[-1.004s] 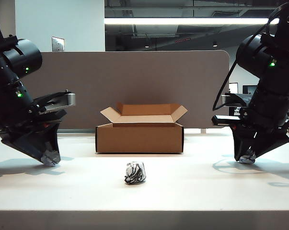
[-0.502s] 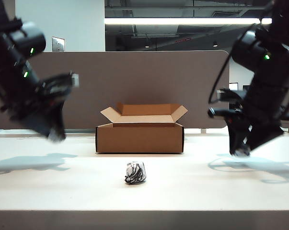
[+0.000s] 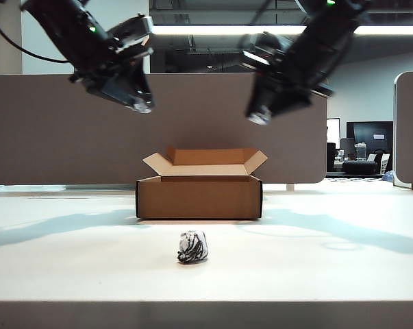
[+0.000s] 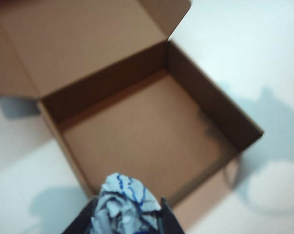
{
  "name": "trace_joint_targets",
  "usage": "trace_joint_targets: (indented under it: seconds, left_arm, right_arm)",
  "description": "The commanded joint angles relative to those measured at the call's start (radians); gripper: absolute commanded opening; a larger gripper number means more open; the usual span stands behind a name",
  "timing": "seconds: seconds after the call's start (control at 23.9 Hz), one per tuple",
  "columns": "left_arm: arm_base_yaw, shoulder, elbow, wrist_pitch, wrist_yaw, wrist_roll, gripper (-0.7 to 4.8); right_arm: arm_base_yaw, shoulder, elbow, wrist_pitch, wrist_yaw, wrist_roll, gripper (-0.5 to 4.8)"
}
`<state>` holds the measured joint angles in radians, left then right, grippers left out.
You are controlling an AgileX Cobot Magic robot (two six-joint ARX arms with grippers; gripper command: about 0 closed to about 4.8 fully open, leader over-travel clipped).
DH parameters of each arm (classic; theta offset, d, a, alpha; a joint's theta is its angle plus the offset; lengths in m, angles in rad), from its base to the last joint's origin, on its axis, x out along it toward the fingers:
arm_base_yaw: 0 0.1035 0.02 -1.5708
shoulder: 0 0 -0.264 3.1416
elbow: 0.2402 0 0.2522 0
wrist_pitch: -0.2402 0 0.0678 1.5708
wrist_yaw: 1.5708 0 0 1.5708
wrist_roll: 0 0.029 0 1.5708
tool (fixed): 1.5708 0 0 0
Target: Pick up all the paper balls on the table and put them in the paper box.
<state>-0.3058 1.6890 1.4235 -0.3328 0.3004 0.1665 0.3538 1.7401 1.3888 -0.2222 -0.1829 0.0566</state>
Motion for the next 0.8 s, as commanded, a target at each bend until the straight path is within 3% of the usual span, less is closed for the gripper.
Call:
trace_joint_targets:
  seconds: [0.04,0.13,0.25,0.29,0.33,0.38,0.59,0.8]
  left_arm:
    - [-0.010,0.024,0.008,0.101,-0.001,-0.007,1.52]
    - [-0.010,0.042,0.008,0.136,0.001,-0.010,1.62]
    - [-0.014,0.087,0.008,0.188,0.067,-0.010,2.47]
    - [-0.014,0.096,0.008,0.194,0.085,-0.012,2.47]
    - [-0.014,0.104,0.008,0.201,0.096,-0.033,2.47]
    - [-0.014,0.106,0.008,0.201,0.097,-0.038,2.47]
    - [-0.014,0.102,0.008,0.196,0.098,-0.051,2.47]
    - [-0.014,0.017,0.008,-0.056,0.101,-0.073,2.47]
  right_arm:
    - [0.029,0.040,0.051,0.023,0.031,-0.049,1.47]
    - [0.035,0.074,0.078,0.035,0.029,-0.057,1.48]
    - [0.043,0.126,0.102,0.064,0.020,-0.057,1.58]
    - [0.043,0.134,0.104,0.066,0.014,-0.057,1.92]
    - [0.043,0.142,0.106,0.067,-0.005,-0.057,2.77]
    - [0.043,0.144,0.106,0.070,-0.013,-0.057,3.11]
    - [0.043,0.140,0.110,0.068,-0.024,-0.057,3.15]
    - [0.044,0.077,0.110,-0.195,-0.063,-0.050,3.15]
